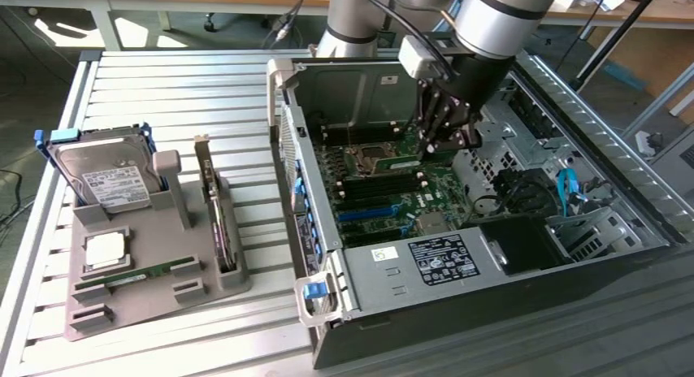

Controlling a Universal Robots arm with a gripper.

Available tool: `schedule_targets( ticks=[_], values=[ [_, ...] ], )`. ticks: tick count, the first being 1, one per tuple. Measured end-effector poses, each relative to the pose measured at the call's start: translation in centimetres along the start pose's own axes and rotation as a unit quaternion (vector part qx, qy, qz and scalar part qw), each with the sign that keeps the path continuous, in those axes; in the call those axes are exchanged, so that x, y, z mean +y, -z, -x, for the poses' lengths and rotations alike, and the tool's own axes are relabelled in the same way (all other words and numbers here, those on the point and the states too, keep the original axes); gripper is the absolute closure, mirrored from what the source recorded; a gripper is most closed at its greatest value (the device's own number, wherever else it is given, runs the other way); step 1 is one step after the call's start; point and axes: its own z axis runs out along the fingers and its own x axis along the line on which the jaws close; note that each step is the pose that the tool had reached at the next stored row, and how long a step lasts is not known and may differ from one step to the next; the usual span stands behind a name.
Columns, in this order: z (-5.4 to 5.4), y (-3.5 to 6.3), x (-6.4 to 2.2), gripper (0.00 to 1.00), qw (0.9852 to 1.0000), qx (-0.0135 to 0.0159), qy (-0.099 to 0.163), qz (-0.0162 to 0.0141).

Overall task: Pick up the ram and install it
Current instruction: 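Insert the ram into the slot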

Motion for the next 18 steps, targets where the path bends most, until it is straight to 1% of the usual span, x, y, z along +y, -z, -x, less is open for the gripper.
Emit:
schedule_targets(
  ticks=[4,7,8,16,17,18],
  values=[
    [0.2,-0.88,-0.03,0.88,1.0000,0.0000,0.000,0.0000],
    [0.8,-1.66,0.18,0.88,1.0000,0.0000,0.000,0.0000],
    [1.1,-2.12,0.35,0.88,1.0000,-0.0001,0.000,0.0000],
    [1.5,-3.92,0.83,0.88,1.0000,0.0000,0.000,0.0000],
    [1.6,-4.13,0.84,0.88,1.0000,0.0003,0.000,0.0000],
    [1.6,-4.33,0.84,0.88,1.0000,0.0016,0.000,0.0001]
  ],
)
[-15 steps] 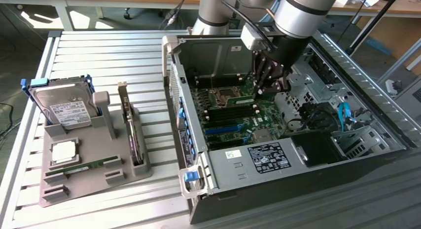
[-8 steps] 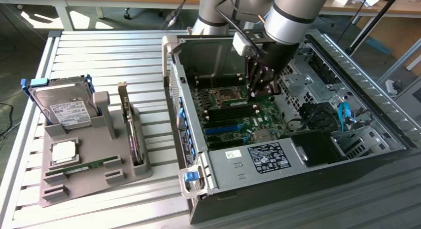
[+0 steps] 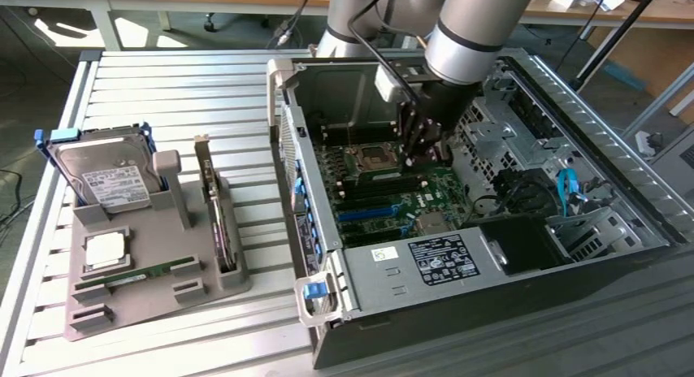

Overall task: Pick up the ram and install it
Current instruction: 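Insert the ram into the slot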

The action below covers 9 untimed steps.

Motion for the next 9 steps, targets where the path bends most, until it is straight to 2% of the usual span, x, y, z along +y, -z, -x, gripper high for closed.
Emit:
schedule_targets(
  ticks=[2,3,7,9],
  values=[
    [0.2,-0.55,0.02,0.88,1.0000,0.0048,-0.001,0.0003],
    [0.2,-0.77,0.02,0.88,1.0000,0.0057,-0.002,0.0003],
    [0.9,-1.83,0.22,0.88,1.0000,0.0062,-0.007,0.0003],
    [1.0,-2.18,0.28,0.88,0.9998,0.0057,-0.022,0.0002]
  ],
)
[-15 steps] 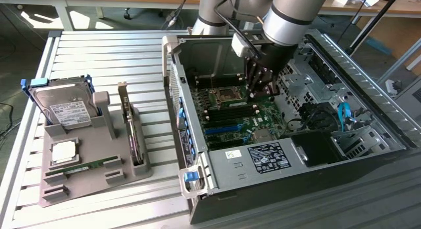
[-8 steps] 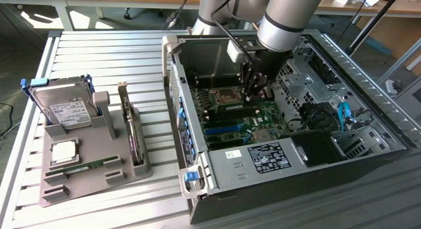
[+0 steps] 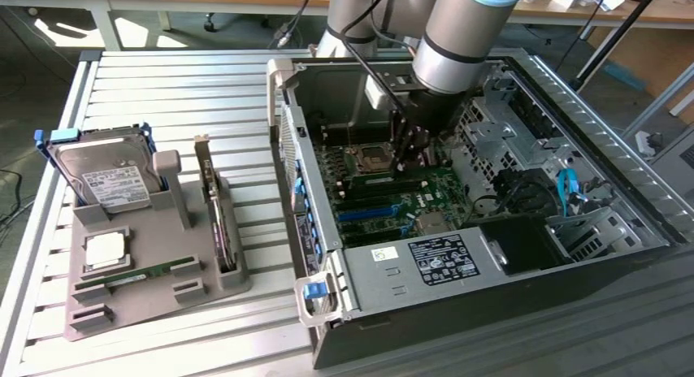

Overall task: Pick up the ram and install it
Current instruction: 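Insert the ram into the slot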

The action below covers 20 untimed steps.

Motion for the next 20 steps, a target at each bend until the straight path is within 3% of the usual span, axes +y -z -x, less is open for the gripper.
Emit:
schedule_targets(
  ticks=[13,18,20],
  values=[
    [0.05,-0.78,0.08,0.88,1.0000,-0.0020,-0.006,0.0000],
    [0.06,-0.94,0.08,0.88,1.0000,-0.0015,-0.006,0.0000],
    [0.06,-0.99,0.08,0.88,1.0000,0.0001,-0.006,0.0000]
  ],
)
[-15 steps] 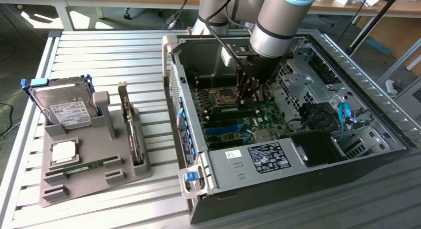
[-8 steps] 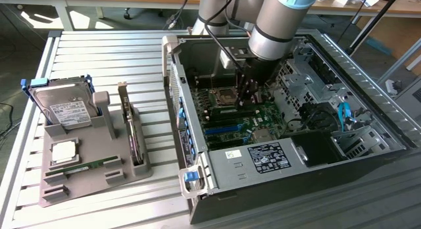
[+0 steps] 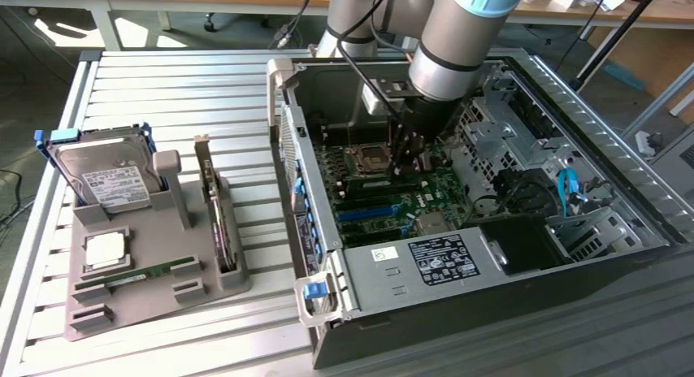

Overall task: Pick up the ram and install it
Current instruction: 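Insert the ram into the slot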

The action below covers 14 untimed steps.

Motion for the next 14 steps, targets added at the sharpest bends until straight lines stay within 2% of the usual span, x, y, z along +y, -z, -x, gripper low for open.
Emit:
schedule_targets(
  ticks=[9,14],
  values=[
    [0.00,-0.29,-0.01,0.88,1.0000,0.0000,0.000,0.0000],
    [0.00,-0.41,-0.09,0.88,1.0000,-0.0015,0.000,0.0000]
  ],
)
